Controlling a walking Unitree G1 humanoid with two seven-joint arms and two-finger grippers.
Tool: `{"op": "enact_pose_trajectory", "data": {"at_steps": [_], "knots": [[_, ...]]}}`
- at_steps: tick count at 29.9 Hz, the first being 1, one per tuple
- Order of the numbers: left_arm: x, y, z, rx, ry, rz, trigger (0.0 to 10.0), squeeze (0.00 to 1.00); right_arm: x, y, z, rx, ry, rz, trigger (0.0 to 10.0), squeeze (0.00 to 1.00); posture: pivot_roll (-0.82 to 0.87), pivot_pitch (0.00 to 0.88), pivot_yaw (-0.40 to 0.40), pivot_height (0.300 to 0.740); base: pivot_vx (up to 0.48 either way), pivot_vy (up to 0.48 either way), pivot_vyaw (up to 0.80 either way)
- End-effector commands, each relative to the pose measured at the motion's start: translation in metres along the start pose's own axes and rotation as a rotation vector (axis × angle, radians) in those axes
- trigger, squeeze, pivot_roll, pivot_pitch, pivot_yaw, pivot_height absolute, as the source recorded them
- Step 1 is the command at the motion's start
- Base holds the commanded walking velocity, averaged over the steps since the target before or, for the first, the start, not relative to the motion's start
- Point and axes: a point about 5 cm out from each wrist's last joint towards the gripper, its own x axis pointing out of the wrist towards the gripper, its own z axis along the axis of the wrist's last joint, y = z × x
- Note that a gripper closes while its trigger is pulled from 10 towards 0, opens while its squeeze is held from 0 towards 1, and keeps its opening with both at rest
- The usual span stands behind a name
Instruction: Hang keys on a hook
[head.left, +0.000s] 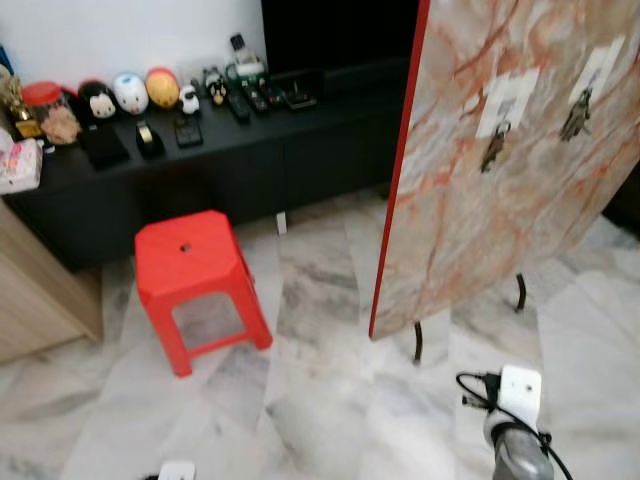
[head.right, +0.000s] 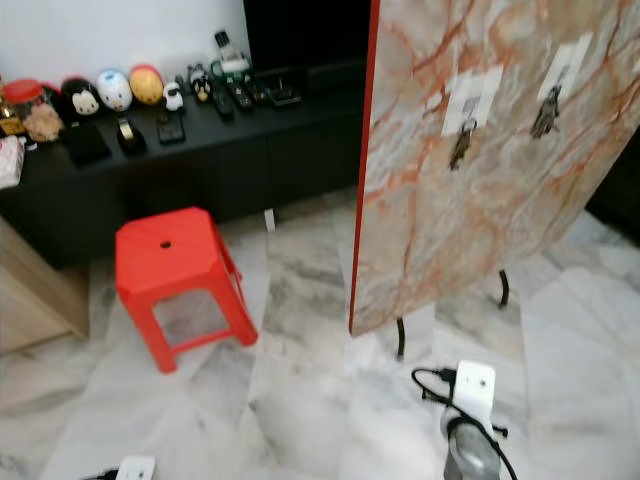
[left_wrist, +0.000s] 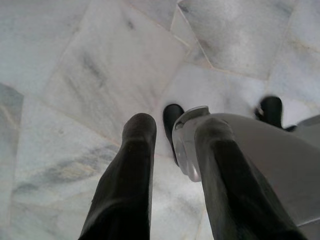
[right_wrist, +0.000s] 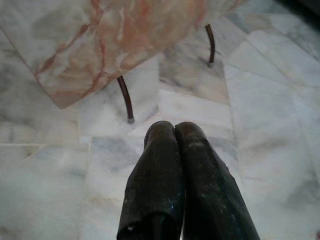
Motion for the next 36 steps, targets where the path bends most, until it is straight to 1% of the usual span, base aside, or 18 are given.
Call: {"op": "enact_pose_trajectory", "data": {"at_steps": [1, 3, 7, 12, 23, 26, 28, 31, 32, 33, 36], "knots": [[-0.001, -0.003, -0.008, -0.007, 0.035, -0.007, 10.0, 0.0, 0.0, -0.003, -0.001, -0.007, 0.003, 0.014, 10.0, 0.0, -0.09, 0.071, -0.016, 0.74, 0.0, -0.371, 0.0], [-0.001, -0.004, -0.008, -0.008, 0.035, -0.009, 10.0, 0.0, 0.0, -0.003, -0.001, -0.021, 0.007, 0.024, 10.0, 0.0, -0.1, 0.066, -0.018, 0.74, 0.0, -0.373, 0.0], [-0.001, -0.006, -0.007, -0.009, 0.033, -0.014, 10.0, 0.0, 0.0, -0.003, -0.002, -0.016, 0.012, 0.026, 10.0, 0.0, -0.09, 0.061, -0.02, 0.74, 0.0, -0.371, 0.0], [-0.001, -0.005, -0.008, -0.012, 0.032, -0.01, 10.0, 0.0, 0.001, -0.001, 0.0, -0.056, 0.0, 0.1, 10.0, 0.0, -0.08, 0.049, -0.02, 0.74, 0.0, -0.37, 0.0], [-0.002, -0.003, -0.01, -0.009, 0.033, -0.002, 10.0, 0.0, 0.0, 0.0, 0.0, -0.065, -0.013, 0.117, 10.0, 0.0, -0.08, 0.036, -0.015, 0.74, 0.0, -0.363, 0.0], [-0.002, -0.003, -0.008, -0.007, 0.025, -0.003, 10.0, 0.0, -0.001, 0.0, 0.0, -0.046, -0.025, 0.118, 10.0, 0.0, -0.08, 0.038, -0.014, 0.74, 0.0, -0.361, 0.0], [-0.001, -0.003, -0.007, -0.003, 0.019, -0.003, 10.0, 0.0, 0.0, 0.0, 0.001, -0.05, -0.028, 0.119, 10.0, 0.0, -0.08, 0.043, -0.014, 0.74, 0.0, -0.349, 0.0], [0.0, -0.004, 0.0, -0.01, -0.016, 0.015, 10.0, 0.0, 0.0, 0.0, 0.002, -0.05, -0.036, 0.12, 10.0, 0.0, -0.08, 0.051, -0.014, 0.74, 0.0, 0.0, 0.0], [0.001, -0.002, 0.007, -0.014, -0.048, 0.025, 10.0, 0.0, 0.0, 0.001, 0.002, -0.045, -0.04, 0.118, 10.0, 0.0, -0.08, 0.053, -0.012, 0.74, 0.0, 0.0, 0.0], [0.001, -0.002, 0.007, -0.014, -0.048, 0.025, 10.0, 0.0, 0.0, 0.001, 0.002, -0.045, -0.04, 0.118, 10.0, 0.0, -0.08, 0.053, -0.012, 0.74, 0.0, 0.0, 0.0], [0.003, 0.002, 0.017, -0.007, -0.092, 0.05, 10.0, 0.0, -0.001, 0.001, 0.002, -0.032, -0.046, 0.116, 10.0, 0.0, -0.08, 0.055, -0.01, 0.74, 0.0, 0.0, 0.0]]}}
